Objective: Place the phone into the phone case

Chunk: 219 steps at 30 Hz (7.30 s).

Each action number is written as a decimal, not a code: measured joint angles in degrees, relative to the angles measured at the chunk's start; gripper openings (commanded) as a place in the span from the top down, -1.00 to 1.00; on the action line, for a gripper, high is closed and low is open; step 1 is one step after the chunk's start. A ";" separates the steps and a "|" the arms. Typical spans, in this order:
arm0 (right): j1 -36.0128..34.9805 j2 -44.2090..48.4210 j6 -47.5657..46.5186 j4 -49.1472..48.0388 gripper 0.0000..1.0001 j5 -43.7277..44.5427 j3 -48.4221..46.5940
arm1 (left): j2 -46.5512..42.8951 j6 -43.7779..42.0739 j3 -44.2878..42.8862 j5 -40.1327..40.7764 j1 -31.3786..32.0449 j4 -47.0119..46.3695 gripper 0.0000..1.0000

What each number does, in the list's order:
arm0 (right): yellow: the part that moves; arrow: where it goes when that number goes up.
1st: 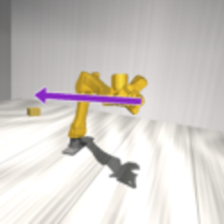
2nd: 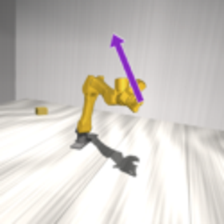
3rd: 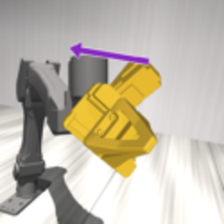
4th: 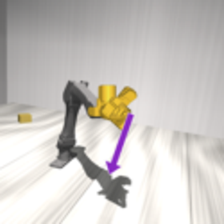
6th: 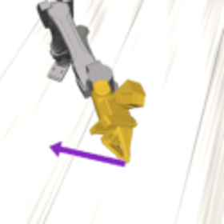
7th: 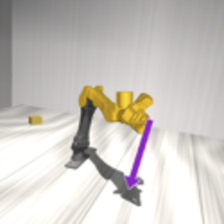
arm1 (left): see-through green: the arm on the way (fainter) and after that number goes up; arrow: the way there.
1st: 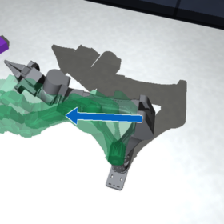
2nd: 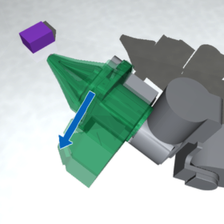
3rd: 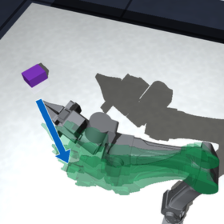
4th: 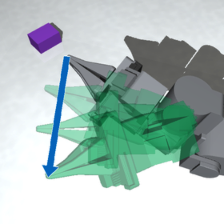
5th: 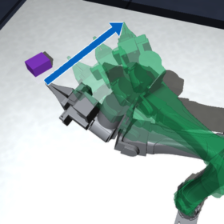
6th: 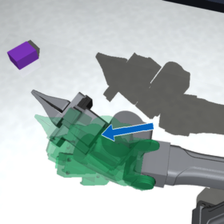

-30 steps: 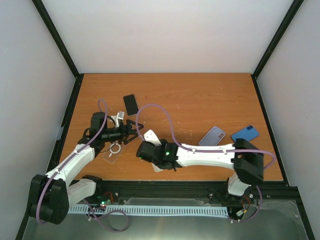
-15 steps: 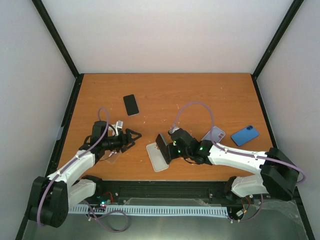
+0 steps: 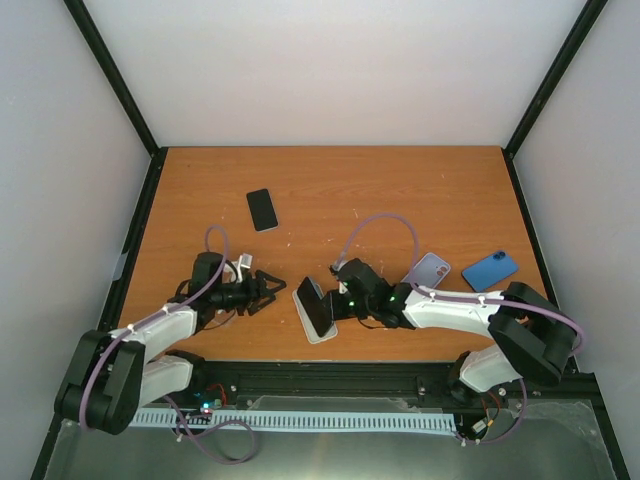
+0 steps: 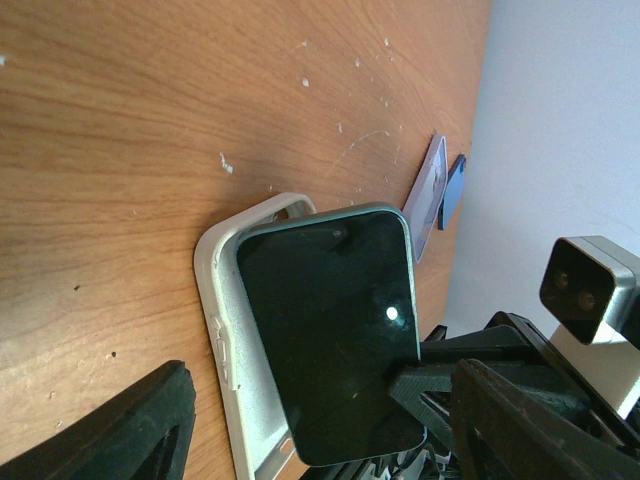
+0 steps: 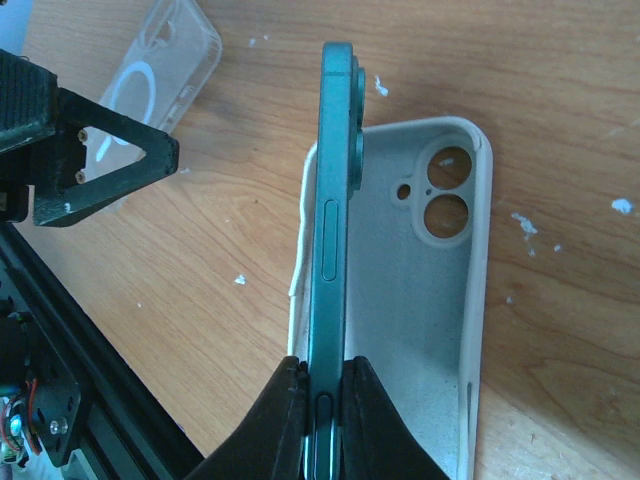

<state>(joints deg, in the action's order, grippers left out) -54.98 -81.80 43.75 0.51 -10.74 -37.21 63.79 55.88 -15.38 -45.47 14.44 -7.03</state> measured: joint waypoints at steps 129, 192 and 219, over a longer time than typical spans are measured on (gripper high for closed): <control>8.44 -13.07 12.98 -21.84 -0.16 -20.26 4.72 | 20.00 -3.02 -1.60 8.04 10.01 -15.23 0.21; 8.33 -16.68 15.54 -30.49 0.44 -22.60 2.60 | 14.36 0.17 1.70 8.61 10.82 -12.76 0.11; 7.85 10.05 12.41 -25.33 0.92 -15.91 10.51 | -7.74 -0.09 -0.39 1.99 11.08 -7.93 -0.43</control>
<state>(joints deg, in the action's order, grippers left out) -47.13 -71.75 56.16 -24.82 -26.65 -26.70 56.05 55.79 -15.77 -43.48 25.52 -14.96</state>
